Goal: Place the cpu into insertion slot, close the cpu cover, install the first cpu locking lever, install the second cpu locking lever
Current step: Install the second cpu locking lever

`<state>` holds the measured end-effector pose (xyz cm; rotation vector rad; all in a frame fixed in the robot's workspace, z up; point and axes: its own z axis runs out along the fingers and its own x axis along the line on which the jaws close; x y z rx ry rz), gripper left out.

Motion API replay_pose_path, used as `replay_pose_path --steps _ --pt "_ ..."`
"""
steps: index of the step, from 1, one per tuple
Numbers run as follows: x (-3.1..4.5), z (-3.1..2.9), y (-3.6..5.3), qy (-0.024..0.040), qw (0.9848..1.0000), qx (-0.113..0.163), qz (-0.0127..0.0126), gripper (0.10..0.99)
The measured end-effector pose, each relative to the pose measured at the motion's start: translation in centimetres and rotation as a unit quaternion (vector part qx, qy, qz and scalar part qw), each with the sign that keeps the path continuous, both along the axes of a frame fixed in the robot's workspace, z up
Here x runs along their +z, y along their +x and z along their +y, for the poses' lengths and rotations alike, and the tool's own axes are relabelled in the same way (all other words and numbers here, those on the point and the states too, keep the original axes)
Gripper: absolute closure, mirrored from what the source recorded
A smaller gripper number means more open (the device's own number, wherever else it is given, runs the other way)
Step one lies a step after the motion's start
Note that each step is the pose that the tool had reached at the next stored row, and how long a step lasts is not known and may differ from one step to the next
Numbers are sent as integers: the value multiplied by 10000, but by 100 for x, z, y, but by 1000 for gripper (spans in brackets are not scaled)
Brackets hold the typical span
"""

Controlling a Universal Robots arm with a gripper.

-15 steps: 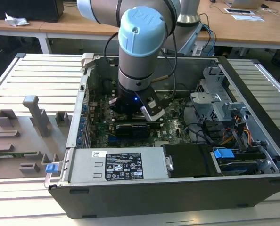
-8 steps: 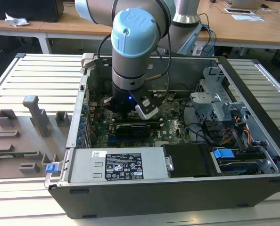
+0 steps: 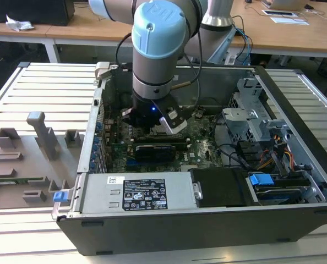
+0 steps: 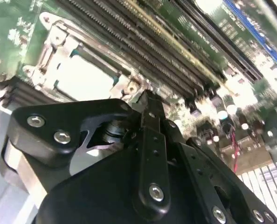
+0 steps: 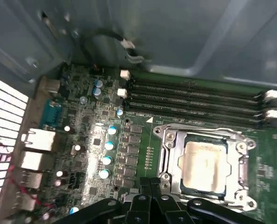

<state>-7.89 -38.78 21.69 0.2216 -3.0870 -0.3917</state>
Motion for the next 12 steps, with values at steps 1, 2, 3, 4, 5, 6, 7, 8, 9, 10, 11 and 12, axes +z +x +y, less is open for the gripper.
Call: replay_pose_path --steps 1,2,3,4,5,6,7,8,9,10,11,12 --pt "28 12 0 -10 10000 -1 0 980" --pt "30 23 1 -56 10000 -1 0 980" --pt "31 47 8 -230 9997 -1 6 980" --pt "30 76 15 -368 9993 -1 14 980" --pt "28 124 29 -518 9987 0 29 980" --pt "25 179 49 -648 9979 0 48 980" --pt "21 233 76 -743 9972 1 69 980" --pt "17 282 104 -814 9966 2 90 980" --pt "13 318 127 -857 9963 4 104 980" --pt "10 355 152 -907 9958 5 121 980" --pt "3 405 195 -977 9951 5 145 980" --pt "-3 435 238 -1030 9945 6 165 980"
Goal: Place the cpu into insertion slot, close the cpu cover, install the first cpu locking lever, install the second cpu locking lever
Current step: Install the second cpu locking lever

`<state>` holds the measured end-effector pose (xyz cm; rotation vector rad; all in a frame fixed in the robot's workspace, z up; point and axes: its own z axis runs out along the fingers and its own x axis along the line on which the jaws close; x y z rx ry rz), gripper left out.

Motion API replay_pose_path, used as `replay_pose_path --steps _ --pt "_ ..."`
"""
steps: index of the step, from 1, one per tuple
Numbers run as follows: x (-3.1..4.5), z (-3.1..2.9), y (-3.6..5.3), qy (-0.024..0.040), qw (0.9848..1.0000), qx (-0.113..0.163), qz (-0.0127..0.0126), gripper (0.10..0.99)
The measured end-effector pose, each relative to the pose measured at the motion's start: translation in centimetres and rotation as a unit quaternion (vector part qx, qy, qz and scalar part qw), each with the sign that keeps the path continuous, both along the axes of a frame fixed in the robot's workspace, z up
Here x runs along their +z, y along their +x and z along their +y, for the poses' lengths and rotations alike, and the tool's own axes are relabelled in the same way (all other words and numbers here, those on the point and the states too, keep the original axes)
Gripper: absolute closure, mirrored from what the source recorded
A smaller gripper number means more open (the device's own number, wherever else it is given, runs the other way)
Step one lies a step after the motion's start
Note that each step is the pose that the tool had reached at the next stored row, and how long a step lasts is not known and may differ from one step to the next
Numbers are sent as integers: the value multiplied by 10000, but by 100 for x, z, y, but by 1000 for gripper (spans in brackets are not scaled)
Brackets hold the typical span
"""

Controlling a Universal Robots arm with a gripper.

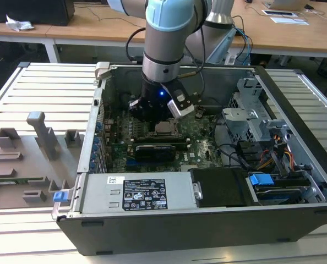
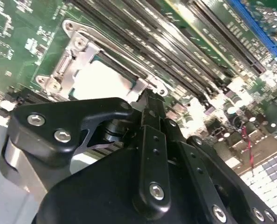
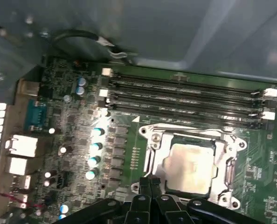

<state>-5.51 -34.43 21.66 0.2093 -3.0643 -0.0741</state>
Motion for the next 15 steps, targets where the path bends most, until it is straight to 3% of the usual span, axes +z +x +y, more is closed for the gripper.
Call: replay_pose_path --steps 2,5,8,10,13,14,15 --pt "-19 71 136 -92 9999 0 67 980" --pt "-32 143 320 -157 9998 1 144 980" --pt "37 149 333 -202 9997 0 147 980" --pt "201 149 333 -211 9997 -1 147 980" --pt "378 149 333 -211 9997 -2 147 980" --pt "481 149 332 -212 9997 -2 148 980" --pt "521 149 332 -211 9997 -2 147 980"
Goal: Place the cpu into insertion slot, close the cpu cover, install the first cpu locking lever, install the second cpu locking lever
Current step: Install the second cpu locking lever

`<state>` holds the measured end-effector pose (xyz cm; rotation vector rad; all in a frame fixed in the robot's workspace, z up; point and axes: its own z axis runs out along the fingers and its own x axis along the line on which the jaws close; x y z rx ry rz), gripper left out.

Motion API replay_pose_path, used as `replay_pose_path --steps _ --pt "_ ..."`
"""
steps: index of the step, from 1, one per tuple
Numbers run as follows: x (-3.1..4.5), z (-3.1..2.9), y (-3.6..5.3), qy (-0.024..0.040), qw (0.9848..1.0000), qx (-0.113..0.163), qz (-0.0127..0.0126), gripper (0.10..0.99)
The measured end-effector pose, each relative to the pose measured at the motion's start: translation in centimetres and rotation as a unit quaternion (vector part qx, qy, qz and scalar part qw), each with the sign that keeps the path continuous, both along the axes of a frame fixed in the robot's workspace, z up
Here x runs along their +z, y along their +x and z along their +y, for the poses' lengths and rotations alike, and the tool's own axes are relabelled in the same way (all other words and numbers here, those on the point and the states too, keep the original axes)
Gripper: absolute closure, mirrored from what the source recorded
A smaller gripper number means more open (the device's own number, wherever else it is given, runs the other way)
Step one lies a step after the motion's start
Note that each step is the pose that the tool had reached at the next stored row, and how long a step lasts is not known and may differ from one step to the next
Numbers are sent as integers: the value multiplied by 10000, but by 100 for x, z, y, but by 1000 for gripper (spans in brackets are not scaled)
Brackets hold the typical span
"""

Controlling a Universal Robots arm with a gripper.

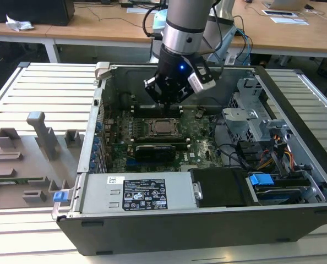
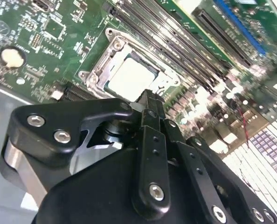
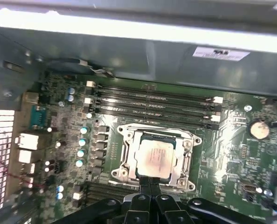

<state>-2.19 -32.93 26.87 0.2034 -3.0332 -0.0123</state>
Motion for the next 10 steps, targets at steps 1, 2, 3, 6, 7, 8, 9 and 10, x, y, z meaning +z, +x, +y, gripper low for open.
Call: replay_pose_path --steps 1,2,3,6,7,8,9,10 --pt "13 0 0 -1 10000 0 0 980" --pt "22 0 0 -1 10000 0 0 980" --pt "23 0 0 0 10000 0 0 980" --pt "26 0 0 0 10000 0 0 980" --pt "28 0 0 0 10000 0 0 980" --pt "30 0 0 -1 10000 0 0 980" --pt "31 0 0 0 10000 0 0 980" --pt "32 0 0 -1 10000 0 0 980"
